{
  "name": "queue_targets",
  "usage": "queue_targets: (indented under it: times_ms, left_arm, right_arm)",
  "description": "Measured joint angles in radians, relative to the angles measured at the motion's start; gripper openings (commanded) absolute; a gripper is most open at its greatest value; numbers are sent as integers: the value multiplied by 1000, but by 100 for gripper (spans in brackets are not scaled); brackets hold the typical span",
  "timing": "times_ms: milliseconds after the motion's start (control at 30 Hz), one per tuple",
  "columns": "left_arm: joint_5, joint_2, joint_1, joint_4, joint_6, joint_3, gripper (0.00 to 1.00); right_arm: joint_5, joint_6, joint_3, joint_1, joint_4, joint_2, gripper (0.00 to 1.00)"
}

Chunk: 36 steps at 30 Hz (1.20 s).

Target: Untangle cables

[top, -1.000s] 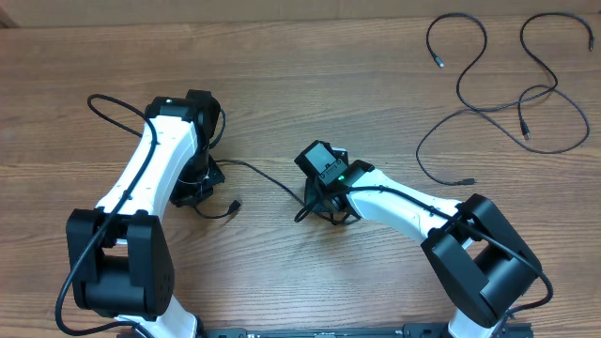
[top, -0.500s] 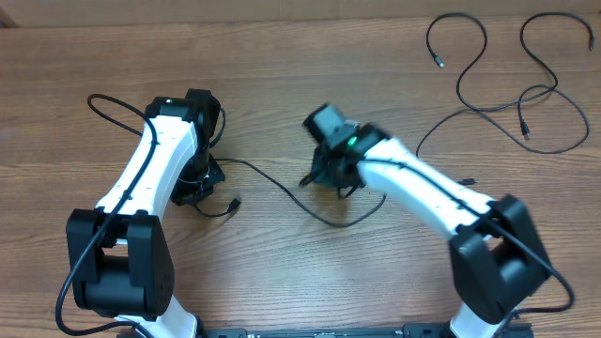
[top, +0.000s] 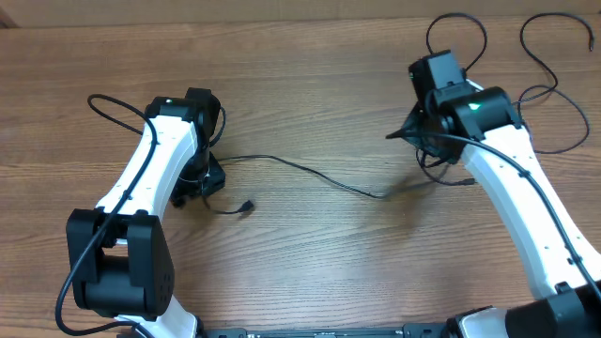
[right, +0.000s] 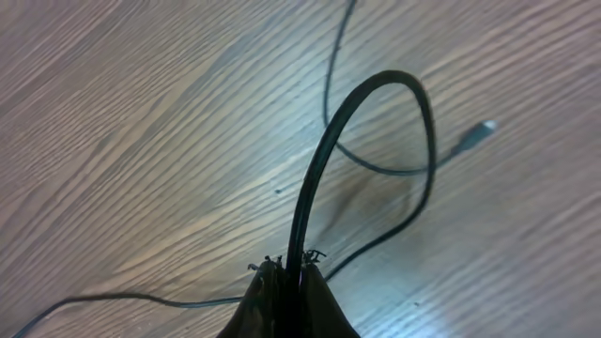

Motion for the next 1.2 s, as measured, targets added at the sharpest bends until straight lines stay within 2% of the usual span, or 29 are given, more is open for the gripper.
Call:
queue_targets:
  times_ms: [133,533,833,1000,1200]
  left_arm:
    - [23,0,0,2,24,0,100]
    - [50,0,0,2,104,0,100]
    - [167,-6,0,-14,167,101,100]
    - [196,-80,0,0,180,113,100]
    - [196,-200,0,-11,180,122,100]
  right_arm:
    - [7,1,0,-1,-19,-9,4]
    - [10,27,0,-1,-66,-9,4]
    - [10,35,0,-1,-138,-9,4]
    - [9,57,0,-1,-183,-21,4]
    - [7,84,0,-1,-244,-126,4]
